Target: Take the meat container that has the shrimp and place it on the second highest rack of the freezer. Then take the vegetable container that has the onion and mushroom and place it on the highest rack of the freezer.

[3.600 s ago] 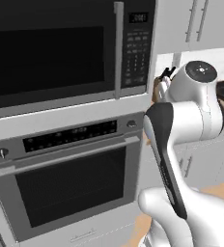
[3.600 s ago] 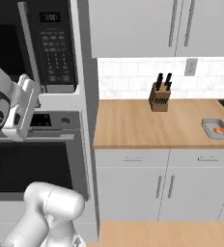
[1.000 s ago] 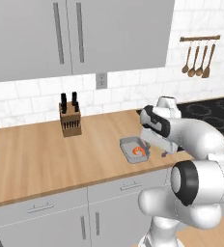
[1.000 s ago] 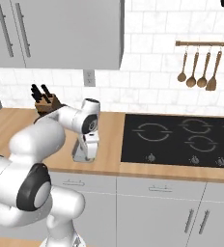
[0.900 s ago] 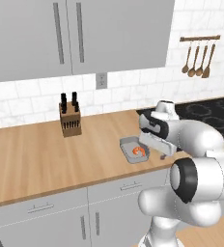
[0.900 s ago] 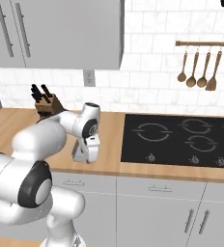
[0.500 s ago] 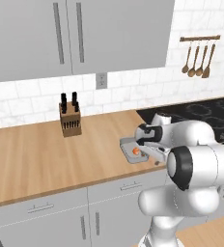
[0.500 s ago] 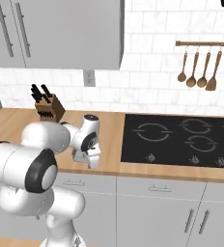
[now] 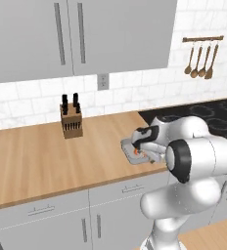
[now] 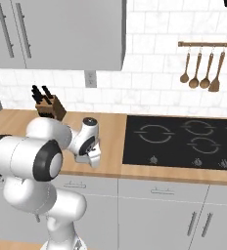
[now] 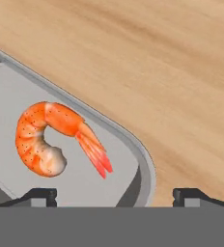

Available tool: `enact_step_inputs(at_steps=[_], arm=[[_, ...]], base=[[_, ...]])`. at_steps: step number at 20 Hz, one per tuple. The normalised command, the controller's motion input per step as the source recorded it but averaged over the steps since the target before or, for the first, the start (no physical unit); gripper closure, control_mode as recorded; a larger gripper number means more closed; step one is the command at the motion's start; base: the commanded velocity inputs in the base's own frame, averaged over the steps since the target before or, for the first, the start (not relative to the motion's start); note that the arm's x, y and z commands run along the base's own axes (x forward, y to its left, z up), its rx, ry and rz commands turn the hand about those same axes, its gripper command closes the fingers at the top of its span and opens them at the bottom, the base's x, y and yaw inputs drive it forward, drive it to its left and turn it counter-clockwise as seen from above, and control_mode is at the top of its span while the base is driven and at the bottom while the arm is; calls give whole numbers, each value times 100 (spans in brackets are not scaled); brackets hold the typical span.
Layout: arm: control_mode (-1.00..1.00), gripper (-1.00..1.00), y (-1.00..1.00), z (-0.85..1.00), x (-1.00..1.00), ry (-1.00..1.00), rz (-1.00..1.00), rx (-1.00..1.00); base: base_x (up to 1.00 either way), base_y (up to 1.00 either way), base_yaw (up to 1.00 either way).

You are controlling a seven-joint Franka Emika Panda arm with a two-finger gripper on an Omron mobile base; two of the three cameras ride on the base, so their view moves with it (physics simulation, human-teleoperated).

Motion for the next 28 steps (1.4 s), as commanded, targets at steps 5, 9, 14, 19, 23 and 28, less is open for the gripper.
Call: enact_step_inputs(at_steps=[5,9,14,19,23,28], arm=[[-100,100,11,-77,0,-5,0,0],[-100,100,3,-56,0,0,0,0],[-100,100,0,-38,0,0,0,0],[-100,100,0,60,-52,-11,0,9],[-100,100,0,100,-66,-7,0,5],[-100,100,0,100,-76,-4,0,5]], base=[[0,0,0],[0,0,0],[0,0,0],[0,0,0],[0,0,0],[0,0,0]])
